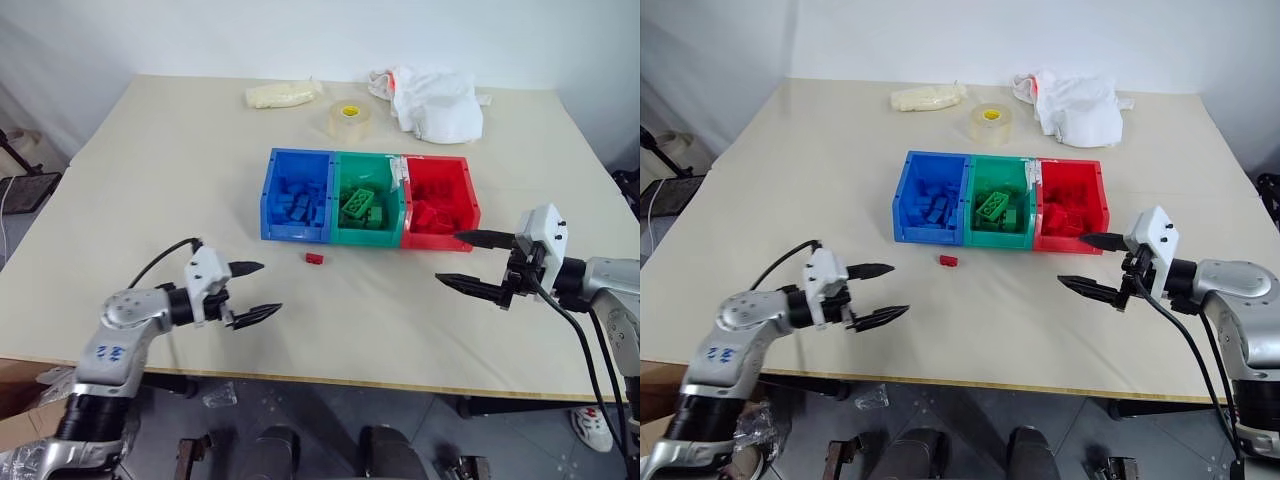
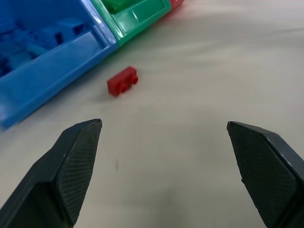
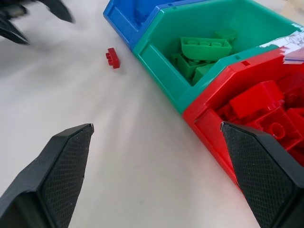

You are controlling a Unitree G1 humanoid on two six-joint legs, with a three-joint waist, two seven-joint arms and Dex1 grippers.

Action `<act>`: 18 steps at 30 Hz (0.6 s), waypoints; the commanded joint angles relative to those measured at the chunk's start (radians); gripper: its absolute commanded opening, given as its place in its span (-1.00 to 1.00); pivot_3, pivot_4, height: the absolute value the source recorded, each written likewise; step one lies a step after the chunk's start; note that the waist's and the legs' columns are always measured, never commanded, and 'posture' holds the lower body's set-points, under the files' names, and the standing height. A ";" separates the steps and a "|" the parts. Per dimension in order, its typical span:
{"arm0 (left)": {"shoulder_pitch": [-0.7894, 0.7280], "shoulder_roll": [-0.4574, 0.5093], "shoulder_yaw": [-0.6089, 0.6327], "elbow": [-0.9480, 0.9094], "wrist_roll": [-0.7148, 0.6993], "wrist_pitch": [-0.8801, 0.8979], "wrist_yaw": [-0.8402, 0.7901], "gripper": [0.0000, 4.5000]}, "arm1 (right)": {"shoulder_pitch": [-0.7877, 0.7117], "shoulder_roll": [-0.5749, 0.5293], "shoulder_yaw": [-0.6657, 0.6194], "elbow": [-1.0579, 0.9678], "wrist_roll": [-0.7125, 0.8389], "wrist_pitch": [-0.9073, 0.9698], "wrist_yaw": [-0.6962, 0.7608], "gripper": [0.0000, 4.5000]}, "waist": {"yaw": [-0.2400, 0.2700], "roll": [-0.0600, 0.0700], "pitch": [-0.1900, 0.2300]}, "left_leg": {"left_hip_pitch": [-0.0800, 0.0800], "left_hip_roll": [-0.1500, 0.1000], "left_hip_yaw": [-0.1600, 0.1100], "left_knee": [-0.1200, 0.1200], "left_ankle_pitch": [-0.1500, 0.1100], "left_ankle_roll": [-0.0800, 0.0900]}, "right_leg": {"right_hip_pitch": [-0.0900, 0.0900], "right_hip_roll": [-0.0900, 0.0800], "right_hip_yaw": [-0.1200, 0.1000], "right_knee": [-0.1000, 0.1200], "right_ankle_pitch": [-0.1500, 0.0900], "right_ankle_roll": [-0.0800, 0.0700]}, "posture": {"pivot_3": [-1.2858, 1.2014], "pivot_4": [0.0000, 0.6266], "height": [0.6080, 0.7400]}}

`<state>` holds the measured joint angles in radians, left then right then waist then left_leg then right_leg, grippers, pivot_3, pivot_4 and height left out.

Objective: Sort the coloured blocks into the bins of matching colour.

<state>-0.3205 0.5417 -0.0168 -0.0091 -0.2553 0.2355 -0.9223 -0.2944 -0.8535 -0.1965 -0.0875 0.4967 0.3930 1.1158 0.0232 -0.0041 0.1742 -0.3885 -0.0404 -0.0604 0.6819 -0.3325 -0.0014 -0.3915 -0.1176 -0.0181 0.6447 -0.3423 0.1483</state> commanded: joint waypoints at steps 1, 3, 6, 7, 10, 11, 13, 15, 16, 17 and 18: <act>-0.086 -0.044 -0.044 0.130 0.070 -0.100 0.035 0.99 | 0.023 -0.014 -0.047 -0.051 0.025 -0.003 -0.003 1.00 | -0.001 0.000 0.000 | 0.000 0.000 0.000 0.000 0.000 0.000 | 0.000 0.000 0.000 0.000 0.000 0.000 | 0.03 -0.52 1.00; -0.143 -0.076 -0.067 0.216 0.099 -0.136 0.052 0.99 | 0.045 -0.014 -0.062 -0.069 0.029 -0.002 -0.008 1.00 | 0.000 0.000 0.000 | 0.000 0.001 0.001 0.000 0.000 0.000 | 0.000 0.001 0.000 0.000 0.000 0.000 | 0.03 -0.52 1.00; -0.216 -0.121 -0.082 0.335 0.129 -0.181 0.078 0.99 | 0.084 -0.014 -0.092 -0.109 0.045 0.009 -0.022 1.00 | 0.000 0.000 0.000 | 0.000 0.000 0.001 0.000 0.000 0.000 | 0.000 0.001 0.000 0.001 0.000 0.000 | 0.03 -0.52 1.00; -0.239 -0.133 -0.090 0.372 0.138 -0.199 0.080 0.99 | 0.100 -0.014 -0.103 -0.123 0.049 0.012 -0.029 1.00 | 0.000 0.000 0.000 | 0.000 0.000 0.001 0.000 0.000 0.000 | -0.001 0.001 0.000 0.001 0.000 0.000 | 0.03 -0.52 1.00; -0.290 -0.161 -0.108 0.464 0.161 -0.255 0.069 0.99 | 0.139 -0.013 -0.130 -0.153 0.055 0.017 -0.048 1.00 | 0.000 0.000 0.000 | 0.000 0.000 0.001 0.000 0.000 0.000 | -0.001 0.001 0.000 0.001 0.000 0.000 | 0.03 -0.52 1.00; -0.306 -0.170 -0.115 0.496 0.168 -0.272 0.065 0.99 | 0.152 -0.012 -0.138 -0.163 0.056 0.018 -0.054 1.00 | 0.000 0.000 0.000 | 0.000 0.000 0.002 0.000 0.000 0.000 | -0.001 0.001 0.000 0.001 0.000 0.000 | 0.03 -0.52 1.00; -0.337 -0.185 -0.127 0.555 0.181 -0.297 0.061 0.99 | 0.171 -0.010 -0.153 -0.180 0.060 0.022 -0.065 1.00 | 0.001 0.000 0.000 | 0.000 0.000 0.002 0.001 0.000 0.000 | 0.000 0.001 0.000 0.001 0.000 0.000 | 0.03 -0.52 1.00; -0.361 -0.194 -0.139 0.598 0.189 -0.311 0.038 0.91 | 0.187 -0.009 -0.167 -0.192 0.061 0.023 -0.077 1.00 | 0.005 0.000 0.000 | 0.000 0.000 0.002 0.001 0.000 0.000 | 0.000 0.000 0.000 0.001 0.000 0.001 | 0.03 -0.52 1.00; -0.369 -0.199 -0.138 0.613 0.189 -0.313 0.038 0.82 | 0.197 -0.009 -0.175 -0.198 0.061 0.023 -0.082 1.00 | 0.004 0.000 0.000 | 0.000 -0.001 0.001 0.001 0.000 0.000 | 0.000 0.001 0.000 0.001 0.001 0.001 | 0.03 -0.52 1.00; -0.374 -0.201 -0.138 0.621 0.189 -0.312 0.035 0.73 | 0.205 -0.008 -0.181 -0.204 0.061 0.023 -0.087 1.00 | 0.003 0.000 0.000 | 0.000 -0.001 0.001 0.001 0.000 0.000 | 0.000 0.001 0.000 0.001 0.001 0.001 | 0.03 -0.52 1.00; -0.376 -0.202 -0.137 0.625 0.189 -0.313 0.033 0.60 | 0.214 -0.008 -0.187 -0.211 0.063 0.024 -0.091 1.00 | 0.003 0.000 0.000 | 0.000 -0.001 0.001 0.001 0.000 0.001 | 0.000 0.000 0.000 0.001 0.001 0.001 | 0.03 -0.52 1.00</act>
<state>-0.6953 0.3404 -0.1459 0.6035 -0.0813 -0.0691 -0.8879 -0.0892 -0.8540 -0.3361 -0.2599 0.5402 0.4181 1.0332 0.0264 -0.0043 0.1741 -0.3885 -0.0410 -0.0589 0.6831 -0.3322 -0.0009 -0.3914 -0.1171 -0.0182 0.6457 -0.3417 0.1493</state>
